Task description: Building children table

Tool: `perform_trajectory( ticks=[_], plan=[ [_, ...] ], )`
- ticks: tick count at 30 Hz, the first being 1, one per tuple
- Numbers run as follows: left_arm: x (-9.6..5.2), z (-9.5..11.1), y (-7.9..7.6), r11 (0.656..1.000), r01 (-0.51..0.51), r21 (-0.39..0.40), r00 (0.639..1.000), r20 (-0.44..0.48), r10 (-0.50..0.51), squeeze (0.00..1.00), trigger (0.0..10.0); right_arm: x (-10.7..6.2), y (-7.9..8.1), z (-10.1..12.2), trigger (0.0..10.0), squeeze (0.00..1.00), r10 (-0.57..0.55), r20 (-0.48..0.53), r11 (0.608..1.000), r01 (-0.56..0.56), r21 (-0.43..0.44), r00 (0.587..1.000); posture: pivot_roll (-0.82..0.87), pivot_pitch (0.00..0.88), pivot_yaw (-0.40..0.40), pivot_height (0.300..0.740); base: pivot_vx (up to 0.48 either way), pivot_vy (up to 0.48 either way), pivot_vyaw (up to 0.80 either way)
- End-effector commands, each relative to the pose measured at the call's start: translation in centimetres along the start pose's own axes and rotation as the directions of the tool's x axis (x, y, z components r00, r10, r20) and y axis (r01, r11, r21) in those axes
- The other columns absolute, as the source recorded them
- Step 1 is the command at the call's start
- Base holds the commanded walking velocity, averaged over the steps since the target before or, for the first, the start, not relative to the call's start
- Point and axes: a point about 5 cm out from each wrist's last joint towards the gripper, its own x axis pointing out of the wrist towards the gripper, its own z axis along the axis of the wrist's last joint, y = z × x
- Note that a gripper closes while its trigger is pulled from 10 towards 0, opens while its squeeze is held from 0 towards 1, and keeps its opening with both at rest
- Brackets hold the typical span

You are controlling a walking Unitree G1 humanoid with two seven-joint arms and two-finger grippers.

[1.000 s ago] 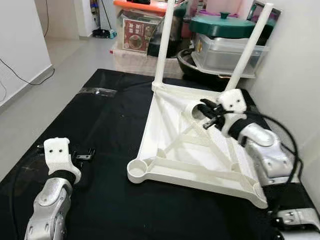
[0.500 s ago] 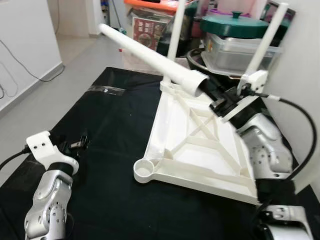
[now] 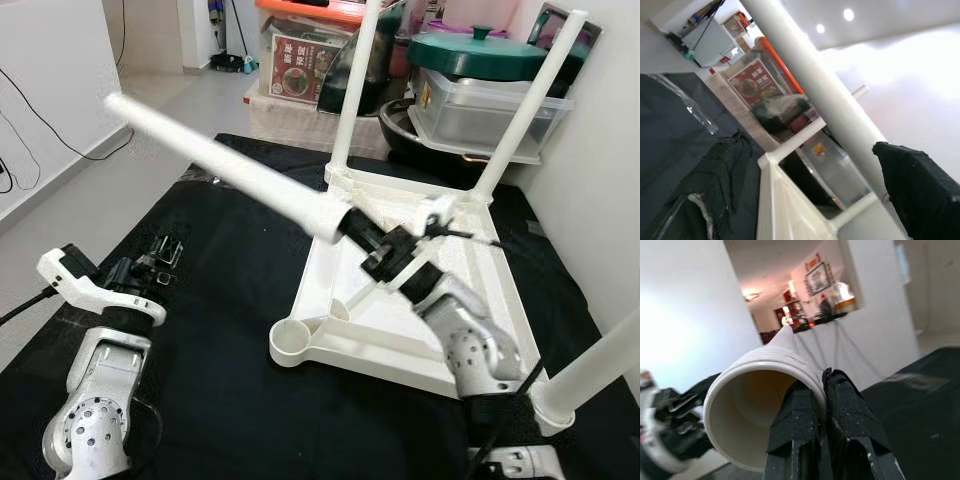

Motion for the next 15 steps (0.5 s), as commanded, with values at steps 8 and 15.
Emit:
perform_trajectory(
  ticks=[8,15],
  plan=[
    [0.3,1.3,0.9,0.993,-0.02,-0.119,0.999,0.043,0.025,0.0,10.0,-2.7,2.5,-1.6,0.0,0.0,0.265,-0.092,0.957,-0.251,0.142,0.96,0.13,0.0,-0.119,0.74,0.0,0.0,0.0],
    [0.4,2.2,0.5,0.992,0.012,-0.127,0.998,0.068,-0.004,0.0,10.0,-3.4,1.9,-2.2,0.0,0.0,0.25,-0.142,0.963,-0.231,0.139,0.958,0.14,0.0,-0.129,0.74,0.0,0.0,0.0]
  ],
)
